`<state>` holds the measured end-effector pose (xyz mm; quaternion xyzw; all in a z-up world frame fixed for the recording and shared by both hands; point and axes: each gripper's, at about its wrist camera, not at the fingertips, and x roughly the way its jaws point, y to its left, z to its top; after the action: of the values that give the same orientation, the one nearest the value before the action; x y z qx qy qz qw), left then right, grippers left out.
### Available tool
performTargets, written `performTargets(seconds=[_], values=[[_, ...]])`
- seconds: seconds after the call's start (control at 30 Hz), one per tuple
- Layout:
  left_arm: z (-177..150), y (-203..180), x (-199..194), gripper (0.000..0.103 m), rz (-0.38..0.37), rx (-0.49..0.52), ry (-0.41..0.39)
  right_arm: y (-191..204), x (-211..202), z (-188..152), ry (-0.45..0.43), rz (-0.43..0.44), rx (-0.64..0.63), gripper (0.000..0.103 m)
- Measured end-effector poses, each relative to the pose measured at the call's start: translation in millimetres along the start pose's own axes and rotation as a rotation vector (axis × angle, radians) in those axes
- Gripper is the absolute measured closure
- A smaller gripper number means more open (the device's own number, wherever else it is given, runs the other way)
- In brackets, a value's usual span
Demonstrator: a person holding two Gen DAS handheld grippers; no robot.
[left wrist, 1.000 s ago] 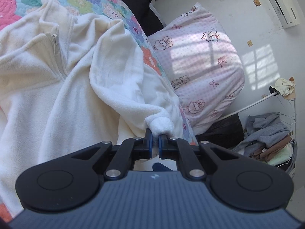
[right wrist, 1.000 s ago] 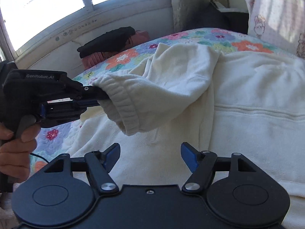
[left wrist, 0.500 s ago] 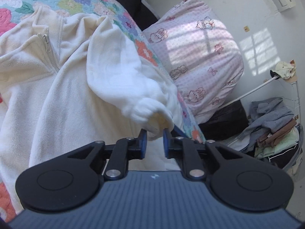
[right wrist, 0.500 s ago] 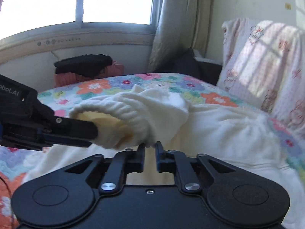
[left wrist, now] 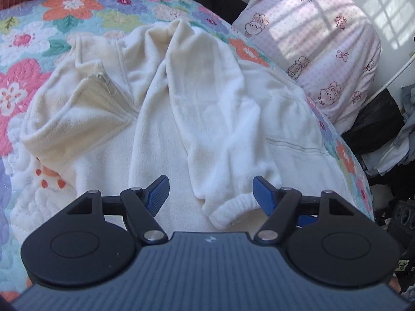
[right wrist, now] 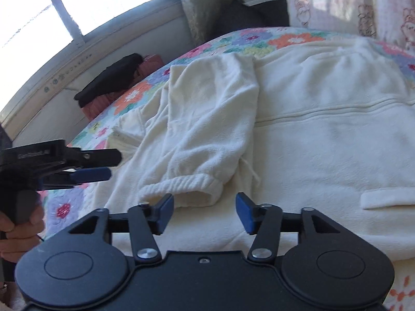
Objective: Fold clothes
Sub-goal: 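Pinch the sleeve cuff with the right gripper and straighten it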
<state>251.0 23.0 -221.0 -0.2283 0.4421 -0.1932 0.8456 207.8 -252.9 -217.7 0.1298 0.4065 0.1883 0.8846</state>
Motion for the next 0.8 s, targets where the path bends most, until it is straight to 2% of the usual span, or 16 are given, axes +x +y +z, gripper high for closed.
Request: performTargets(seconds=[0.07,0.17,0.2,0.23,0.27,0.3,0.4,0.43,0.53,0.57,0.63,0.67,0.73,0.8], values=[[-3.7,4.2,14.1,0.035,-0.021,-0.038,0.046,7.8,23.5,1.2,0.058,-0.015,-0.092,0.035],[-9.4,9.0,30.5,0.036,-0.033,-0.056,0.071,14.5,47.6,3.1,0.010,-0.156,-0.182,0.036],[-11.2,10.5,35.3,0.037,-0.039,-0.063,0.077,15.9,51.1,4.7,-0.017,-0.178,-0.187,0.043],[-12.2,11.5,34.4,0.038,-0.061,-0.076,0.071,16.6,51.0,6.4,-0.035,-0.184,-0.179,0.077],[-13.0,12.3,33.1,0.048,-0.083,-0.088,0.064,18.6,46.4,7.8,-0.056,-0.186,-0.168,0.086],[-12.1,11.2,28.2,0.058,-0.114,-0.097,0.060,20.7,41.4,9.1,-0.078,-0.188,-0.158,0.087],[-8.1,6.7,8.9,0.059,-0.187,-0.107,0.018,24.3,-2.8,10.1,-0.185,-0.114,-0.095,0.091],[-6.1,3.7,3.7,0.059,-0.192,-0.096,-0.003,16.1,-18.6,12.0,-0.195,-0.029,-0.014,0.091],[-2.1,-3.6,0.7,0.056,-0.176,-0.067,-0.025,-16.8,-24.1,7.0,-0.087,0.066,0.128,0.091],[-1.3,-5.3,1.8,0.055,-0.165,-0.059,-0.024,-25.0,-17.2,0.7,-0.024,-0.032,0.112,0.092],[-4.2,-2.5,9.2,0.053,-0.140,-0.069,0.012,-37.8,-6.9,-15.2,0.074,-0.173,0.100,0.091],[-6.5,-0.4,14.8,0.049,-0.131,-0.073,0.036,-43.0,-9.3,-21.3,0.070,-0.139,0.120,0.092],[-11.2,3.9,26.0,0.046,-0.115,-0.082,0.083,-41.4,-15.3,-23.7,0.045,-0.128,0.121,0.092],[-14.2,5.5,39.4,0.038,-0.111,-0.096,0.111,-34.9,-15.0,-20.1,0.022,-0.136,0.107,0.092]])
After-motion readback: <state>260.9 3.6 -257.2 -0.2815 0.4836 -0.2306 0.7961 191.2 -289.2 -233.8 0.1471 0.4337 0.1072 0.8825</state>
